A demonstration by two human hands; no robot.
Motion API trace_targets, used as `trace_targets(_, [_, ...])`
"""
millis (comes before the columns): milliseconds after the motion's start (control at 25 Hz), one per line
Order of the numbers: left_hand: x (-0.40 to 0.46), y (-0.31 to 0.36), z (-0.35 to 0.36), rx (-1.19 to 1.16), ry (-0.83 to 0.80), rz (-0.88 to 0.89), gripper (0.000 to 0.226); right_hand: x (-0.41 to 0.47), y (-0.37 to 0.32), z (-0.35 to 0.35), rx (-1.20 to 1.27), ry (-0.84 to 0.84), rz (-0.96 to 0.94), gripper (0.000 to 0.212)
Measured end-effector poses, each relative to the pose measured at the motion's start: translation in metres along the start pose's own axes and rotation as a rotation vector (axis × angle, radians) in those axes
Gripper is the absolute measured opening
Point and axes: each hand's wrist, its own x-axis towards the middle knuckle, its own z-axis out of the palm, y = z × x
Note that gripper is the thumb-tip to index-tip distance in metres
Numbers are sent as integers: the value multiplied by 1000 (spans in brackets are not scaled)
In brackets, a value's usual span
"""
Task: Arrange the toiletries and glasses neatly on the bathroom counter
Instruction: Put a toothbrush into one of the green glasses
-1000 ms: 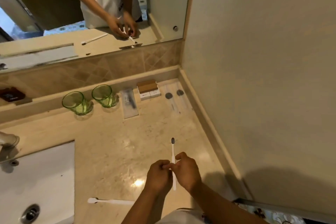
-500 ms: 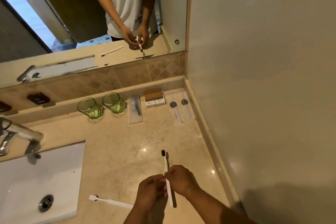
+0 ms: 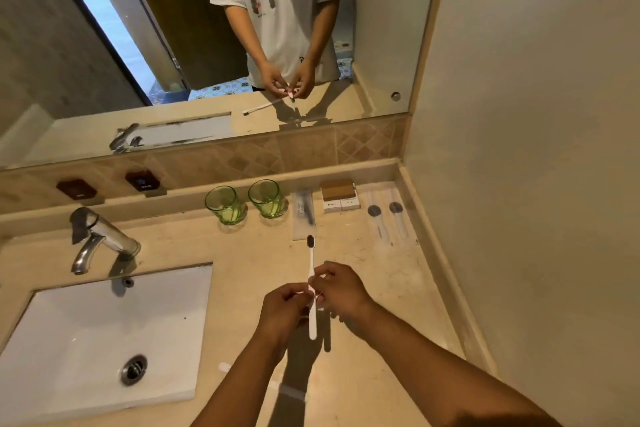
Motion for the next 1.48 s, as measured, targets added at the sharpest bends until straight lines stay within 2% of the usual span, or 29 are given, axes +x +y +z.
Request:
trace_targets(240, [39,23,-63,63,4,79,13,32,-49,49,2,47,-65,9])
trace_targets(400, [82,12,-102,220,24,115,14,58,-80,69,18,135,-69,7])
trace_targets(480, [107,-1,-122,431,82,192,18,74,-101,72,32,200,-74,9])
trace_targets(600, [141,-22,-143,870,154,432,42,101,-133,68,36,313,-124,12])
trace_targets(680, [166,-35,-153,1161,104,549,56,122,-149,66,48,403,-157,15])
trace_targets(760, [180,-44,-157,1330,38,589,61,142,-160,67,53,491,-185,17])
trace_targets(920, [186,-56,-158,1244,34,611,60,181,-165,71,-4,557,-182,18])
trace_targets(1240, [194,-74,-160,1183,80,689,59,226,-139,93,-236,447,-173,25])
trace_targets(1480, [196,-74,-159,1199,102,677,58,238,-136,95,-198,407,-141,15])
